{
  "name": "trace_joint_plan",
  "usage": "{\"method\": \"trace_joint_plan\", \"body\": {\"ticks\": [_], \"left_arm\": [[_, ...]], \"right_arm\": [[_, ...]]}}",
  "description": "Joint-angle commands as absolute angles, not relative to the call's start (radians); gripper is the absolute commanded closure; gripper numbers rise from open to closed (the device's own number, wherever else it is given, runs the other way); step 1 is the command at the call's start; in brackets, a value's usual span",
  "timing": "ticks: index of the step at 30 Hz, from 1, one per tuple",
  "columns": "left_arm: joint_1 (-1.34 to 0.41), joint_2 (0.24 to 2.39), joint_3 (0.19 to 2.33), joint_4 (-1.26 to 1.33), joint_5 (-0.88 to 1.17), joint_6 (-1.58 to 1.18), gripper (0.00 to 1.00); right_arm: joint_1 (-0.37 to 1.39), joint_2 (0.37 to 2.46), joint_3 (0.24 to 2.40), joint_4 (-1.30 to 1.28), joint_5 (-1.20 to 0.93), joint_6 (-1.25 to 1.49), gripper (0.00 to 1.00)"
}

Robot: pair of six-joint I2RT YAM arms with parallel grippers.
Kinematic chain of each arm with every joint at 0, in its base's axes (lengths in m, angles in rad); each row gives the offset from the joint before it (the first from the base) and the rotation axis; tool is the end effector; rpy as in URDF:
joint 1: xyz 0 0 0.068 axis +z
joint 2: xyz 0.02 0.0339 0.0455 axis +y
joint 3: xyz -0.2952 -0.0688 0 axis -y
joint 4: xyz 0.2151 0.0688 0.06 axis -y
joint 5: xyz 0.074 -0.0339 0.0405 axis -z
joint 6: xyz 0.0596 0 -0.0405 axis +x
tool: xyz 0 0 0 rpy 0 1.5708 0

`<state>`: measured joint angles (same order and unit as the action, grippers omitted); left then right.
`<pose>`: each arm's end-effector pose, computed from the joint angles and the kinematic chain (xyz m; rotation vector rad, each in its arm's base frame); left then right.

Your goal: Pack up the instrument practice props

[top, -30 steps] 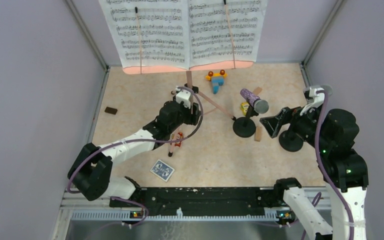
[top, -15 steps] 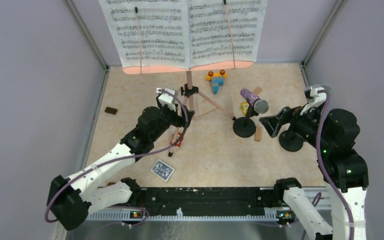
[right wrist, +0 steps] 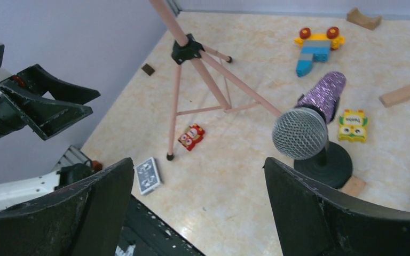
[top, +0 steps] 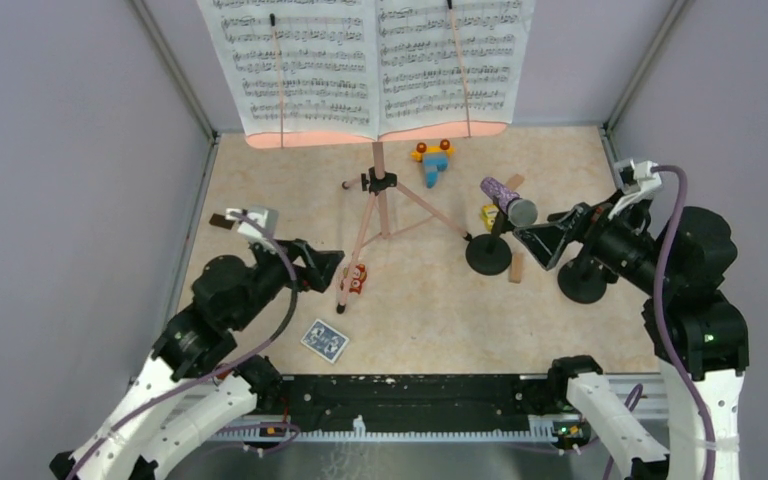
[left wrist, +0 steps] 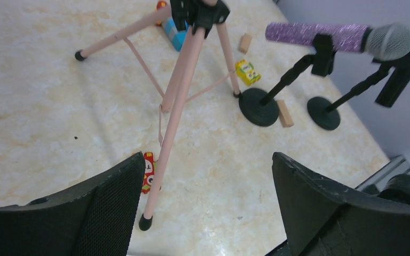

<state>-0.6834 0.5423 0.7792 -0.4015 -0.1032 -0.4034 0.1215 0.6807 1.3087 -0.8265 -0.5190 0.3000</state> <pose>0.0765 -0.0544 0.3528 0.1718 1.7793 -0.7037 0.0487 0.0357 0.4494 -0.2248 1.7918 0.7604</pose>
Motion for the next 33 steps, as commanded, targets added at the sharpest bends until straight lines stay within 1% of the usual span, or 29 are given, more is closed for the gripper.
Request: {"method": "trace_joint_plan", "body": {"ticks": [1,8,12,13,15,19,24,26,28,33], "left_arm": [[-0.686,0.497,0.997,-0.602,-0.167,-0.418,0.08],[-0.686,0.642,1.393,-0.75,-0.16,-0.27,0.08],[-0.686,0.737,1.565,-0.788,-0.184,-0.197,0.07],[-0.686,0.756,1.593,-0.791,-0.197,-0.19,0.08],[-0.686,0.769,1.611,-0.77,-0.232,-0.19,0.11],[-0.686,0.784,1.607,-0.716,-0.228,-0.199,0.12],[-0.686,0.86,1.704,-0.713,-0.232,-0.186,0.14],[-0.687,0.886,1.744,-0.712,-0.246,-0.176,0.16],[-0.686,0.914,1.787,-0.711,-0.253,-0.162,0.16],[-0.686,0.989,1.882,-0.707,-0.313,-0.143,0.18]], "right_arm": [[0.129,0.724,1.393,-0.734,-0.661,0.396,0.1],[0.169,0.837,1.534,-0.733,-0.689,0.427,0.09],[0.259,0.92,1.671,-0.757,-0.695,0.398,0.1],[0.294,0.944,1.703,-0.766,-0.695,0.386,0.1],[0.375,0.989,1.759,-0.784,-0.705,0.352,0.09],[0.551,1.082,1.845,-0.831,-0.705,0.262,0.1],[0.773,1.226,1.971,-0.902,-0.596,0.166,0.1],[0.818,1.279,2.036,-0.901,-0.546,0.146,0.11],[0.827,1.318,2.085,-0.861,-0.524,0.147,0.12],[0.827,1.343,2.076,-0.648,-0.403,0.172,0.12]]}}
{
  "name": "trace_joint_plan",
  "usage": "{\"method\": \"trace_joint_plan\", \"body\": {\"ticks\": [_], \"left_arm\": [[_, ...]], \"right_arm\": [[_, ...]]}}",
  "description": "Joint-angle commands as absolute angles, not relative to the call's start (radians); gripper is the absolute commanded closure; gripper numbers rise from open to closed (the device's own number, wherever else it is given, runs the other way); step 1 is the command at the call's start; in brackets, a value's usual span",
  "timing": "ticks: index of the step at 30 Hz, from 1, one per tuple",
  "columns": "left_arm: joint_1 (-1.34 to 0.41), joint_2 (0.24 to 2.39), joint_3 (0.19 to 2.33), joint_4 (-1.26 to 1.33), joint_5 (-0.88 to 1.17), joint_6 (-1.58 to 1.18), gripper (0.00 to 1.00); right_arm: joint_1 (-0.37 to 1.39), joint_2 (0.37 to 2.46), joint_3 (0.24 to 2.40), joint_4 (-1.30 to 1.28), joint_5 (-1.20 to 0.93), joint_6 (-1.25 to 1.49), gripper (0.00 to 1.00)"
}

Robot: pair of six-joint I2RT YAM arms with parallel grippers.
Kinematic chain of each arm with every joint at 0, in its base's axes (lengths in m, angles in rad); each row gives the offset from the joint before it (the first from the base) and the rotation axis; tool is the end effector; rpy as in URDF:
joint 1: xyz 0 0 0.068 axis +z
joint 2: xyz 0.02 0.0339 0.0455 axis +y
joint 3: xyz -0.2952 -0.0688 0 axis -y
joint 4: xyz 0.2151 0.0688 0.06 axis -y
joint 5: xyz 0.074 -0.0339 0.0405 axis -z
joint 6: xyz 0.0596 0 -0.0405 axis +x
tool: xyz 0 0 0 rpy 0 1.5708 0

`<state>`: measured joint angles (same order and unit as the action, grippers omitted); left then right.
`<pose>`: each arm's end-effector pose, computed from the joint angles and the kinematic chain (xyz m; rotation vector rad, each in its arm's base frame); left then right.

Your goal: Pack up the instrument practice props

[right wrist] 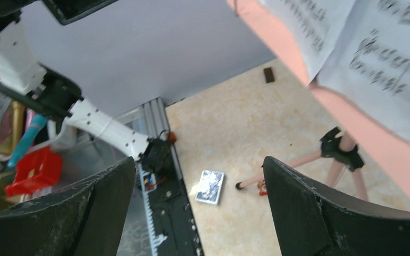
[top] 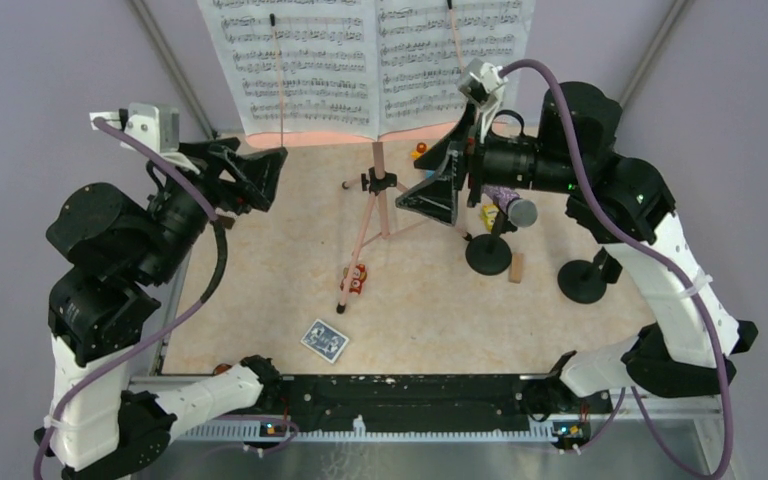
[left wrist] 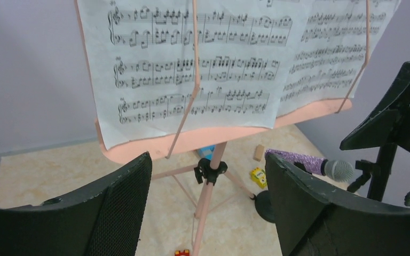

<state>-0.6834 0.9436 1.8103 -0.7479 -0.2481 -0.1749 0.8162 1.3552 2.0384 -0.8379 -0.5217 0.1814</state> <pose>0.0644 -0.0336 0.5709 0.1690 1.4670 -0.5196 0.1222 0.1733 0.5648 -0.9569 1.5889 1.1644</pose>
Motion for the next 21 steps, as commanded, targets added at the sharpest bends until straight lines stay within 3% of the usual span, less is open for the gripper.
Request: {"method": "trace_joint_plan", "body": {"ticks": [1,10,21], "left_arm": [[-0.686,0.999,1.889,-0.698,-0.331,-0.144,0.19],[-0.686,1.053,1.899,-0.606,-0.359,-0.152,0.21],[-0.686,1.024,1.815,-0.503,-0.385,-0.161,0.19]], "right_arm": [[0.827,1.344,2.071,-0.606,-0.381,0.181,0.12],[0.827,1.376,2.072,-0.307,-0.339,0.256,0.07],[0.827,1.546,2.268,-0.15,-0.236,0.324,0.08]]}}
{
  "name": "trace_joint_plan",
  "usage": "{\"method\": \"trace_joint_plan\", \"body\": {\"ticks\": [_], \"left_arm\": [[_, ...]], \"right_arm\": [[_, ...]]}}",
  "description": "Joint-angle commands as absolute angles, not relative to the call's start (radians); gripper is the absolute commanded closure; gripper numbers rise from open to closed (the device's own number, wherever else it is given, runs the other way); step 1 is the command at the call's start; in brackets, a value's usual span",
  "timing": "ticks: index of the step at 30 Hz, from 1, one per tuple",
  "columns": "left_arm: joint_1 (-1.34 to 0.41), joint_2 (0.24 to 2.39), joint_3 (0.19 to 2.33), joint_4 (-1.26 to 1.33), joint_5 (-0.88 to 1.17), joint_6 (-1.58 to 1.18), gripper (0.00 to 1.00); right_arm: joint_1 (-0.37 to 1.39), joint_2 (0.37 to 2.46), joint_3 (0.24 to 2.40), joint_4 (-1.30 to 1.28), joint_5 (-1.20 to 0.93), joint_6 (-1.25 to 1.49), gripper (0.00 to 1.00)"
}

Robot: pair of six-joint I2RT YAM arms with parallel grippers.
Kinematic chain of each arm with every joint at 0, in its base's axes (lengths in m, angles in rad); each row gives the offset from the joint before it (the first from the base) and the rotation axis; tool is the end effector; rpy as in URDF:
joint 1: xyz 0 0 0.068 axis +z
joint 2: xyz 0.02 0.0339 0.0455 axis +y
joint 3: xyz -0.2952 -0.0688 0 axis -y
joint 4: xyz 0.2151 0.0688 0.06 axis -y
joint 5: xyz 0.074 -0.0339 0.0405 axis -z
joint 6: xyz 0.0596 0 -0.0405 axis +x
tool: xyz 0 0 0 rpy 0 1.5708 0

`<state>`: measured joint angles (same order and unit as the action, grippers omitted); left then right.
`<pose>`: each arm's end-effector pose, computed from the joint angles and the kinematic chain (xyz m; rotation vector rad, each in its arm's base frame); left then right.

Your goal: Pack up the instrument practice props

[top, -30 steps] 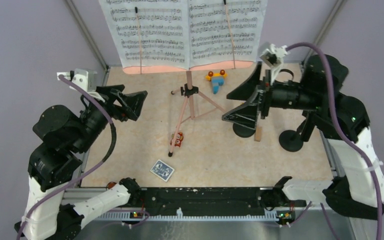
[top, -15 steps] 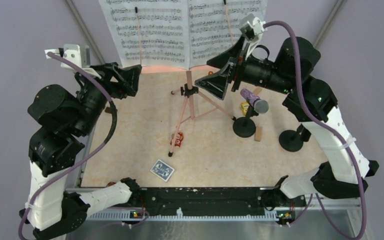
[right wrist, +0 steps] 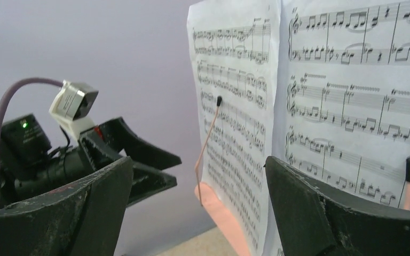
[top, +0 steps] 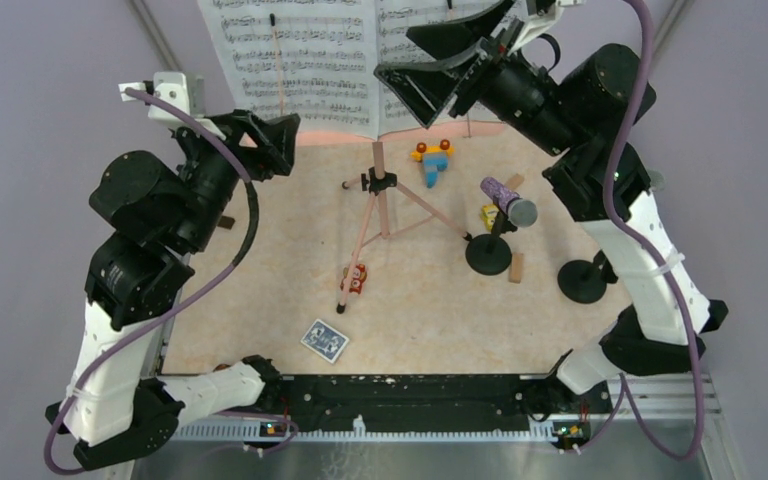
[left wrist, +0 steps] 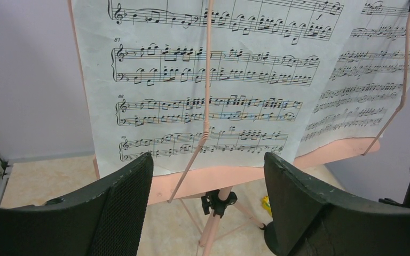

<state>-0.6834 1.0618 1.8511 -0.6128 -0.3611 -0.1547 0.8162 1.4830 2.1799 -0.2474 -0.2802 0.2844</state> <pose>0.1008 -0.0549 0.5890 0.0706 1.4185 -0.4429 0.1516 0.1853 0.6487 -0.5677 1.0724 1.1284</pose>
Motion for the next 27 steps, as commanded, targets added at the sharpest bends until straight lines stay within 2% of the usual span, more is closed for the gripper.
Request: {"method": "trace_joint_plan", "body": {"ticks": [1,21,27], "left_arm": [[-0.686,1.022,1.808,-0.498,-0.389,-0.162,0.19],[-0.686,1.007,1.744,-0.488,-0.39,-0.167,0.18],[-0.687,1.009,1.743,-0.488,-0.385,-0.164,0.18]], "right_arm": [[0.827,1.566,2.289,-0.146,-0.237,0.331,0.08],[0.827,1.669,2.323,-0.105,-0.186,0.345,0.19],[0.827,1.688,2.326,-0.116,-0.251,0.356,0.29]]}}
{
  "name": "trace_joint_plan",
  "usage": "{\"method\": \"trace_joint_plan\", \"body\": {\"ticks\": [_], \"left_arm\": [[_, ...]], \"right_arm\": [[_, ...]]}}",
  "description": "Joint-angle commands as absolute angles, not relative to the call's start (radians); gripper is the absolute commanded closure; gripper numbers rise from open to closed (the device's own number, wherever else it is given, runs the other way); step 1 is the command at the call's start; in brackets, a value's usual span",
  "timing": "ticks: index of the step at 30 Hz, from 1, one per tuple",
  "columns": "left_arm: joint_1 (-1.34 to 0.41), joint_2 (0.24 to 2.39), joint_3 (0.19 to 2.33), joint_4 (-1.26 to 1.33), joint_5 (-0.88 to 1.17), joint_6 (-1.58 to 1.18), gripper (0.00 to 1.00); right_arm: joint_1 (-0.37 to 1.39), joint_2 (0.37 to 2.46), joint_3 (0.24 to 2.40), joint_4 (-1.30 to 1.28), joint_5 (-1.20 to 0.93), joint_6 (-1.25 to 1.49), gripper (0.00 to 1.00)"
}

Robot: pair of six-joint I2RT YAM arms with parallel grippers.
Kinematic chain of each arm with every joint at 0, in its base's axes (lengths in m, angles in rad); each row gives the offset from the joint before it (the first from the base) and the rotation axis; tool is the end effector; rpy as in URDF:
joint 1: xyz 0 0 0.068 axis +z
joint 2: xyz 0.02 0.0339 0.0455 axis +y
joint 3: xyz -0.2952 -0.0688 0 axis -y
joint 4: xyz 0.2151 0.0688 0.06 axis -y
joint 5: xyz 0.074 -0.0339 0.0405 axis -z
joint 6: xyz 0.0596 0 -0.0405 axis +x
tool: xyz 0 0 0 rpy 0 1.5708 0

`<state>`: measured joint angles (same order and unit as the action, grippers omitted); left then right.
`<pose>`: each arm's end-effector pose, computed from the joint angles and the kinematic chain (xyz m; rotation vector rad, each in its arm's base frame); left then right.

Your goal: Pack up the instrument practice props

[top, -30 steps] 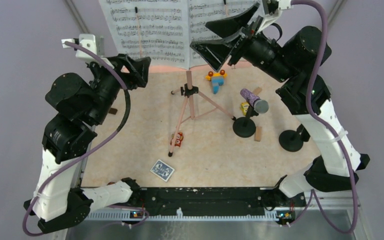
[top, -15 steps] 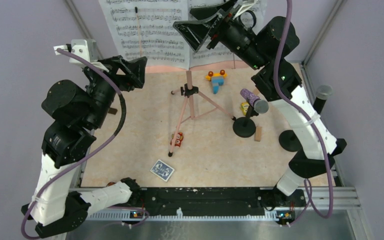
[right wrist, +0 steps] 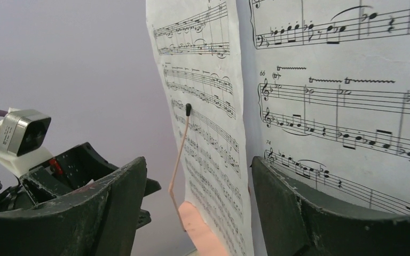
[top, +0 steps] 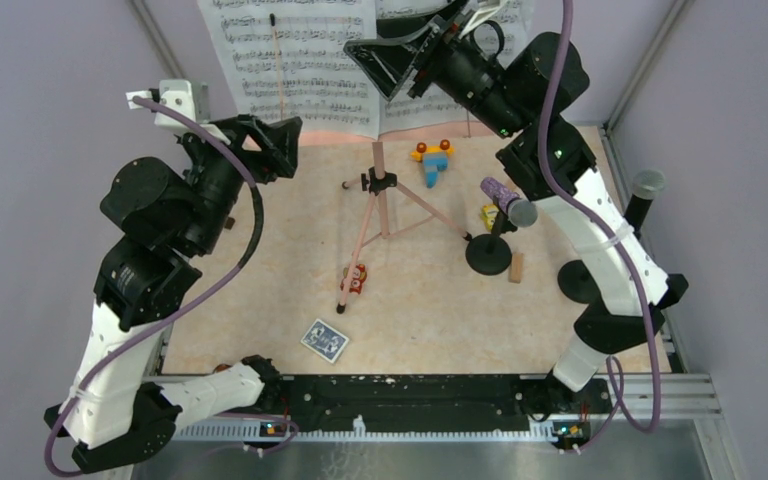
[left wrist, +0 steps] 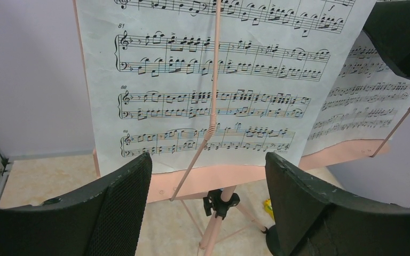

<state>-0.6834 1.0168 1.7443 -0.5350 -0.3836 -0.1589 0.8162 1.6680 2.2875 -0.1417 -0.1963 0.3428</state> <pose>0.1012 -0.0536 0.5771 0.0433 1.4056 -0.4366 0.2015 0.2313 0.6420 -0.4544 1.0832 1.1393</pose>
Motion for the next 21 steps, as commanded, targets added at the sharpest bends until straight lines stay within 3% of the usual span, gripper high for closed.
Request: {"method": "trace_joint_plan", "body": {"ticks": [1,14,17,19,21], "left_arm": [[-0.685,1.009,1.743,-0.489,-0.385,-0.163,0.18],[-0.686,1.019,1.743,-0.478,-0.39,-0.161,0.17],[-0.687,1.023,1.745,-0.467,-0.398,-0.167,0.17],[-0.686,1.028,1.751,-0.462,-0.408,-0.171,0.17],[-0.687,1.037,1.759,-0.456,-0.418,-0.173,0.17]], "right_arm": [[0.827,1.692,2.329,-0.119,-0.267,0.358,0.31],[0.827,1.724,2.33,-0.148,-0.308,0.344,0.48],[0.827,1.726,2.329,-0.152,-0.292,0.333,0.56],[0.826,1.727,2.33,-0.151,-0.283,0.326,0.69],[0.826,1.728,2.329,-0.149,-0.28,0.318,0.74]]}}
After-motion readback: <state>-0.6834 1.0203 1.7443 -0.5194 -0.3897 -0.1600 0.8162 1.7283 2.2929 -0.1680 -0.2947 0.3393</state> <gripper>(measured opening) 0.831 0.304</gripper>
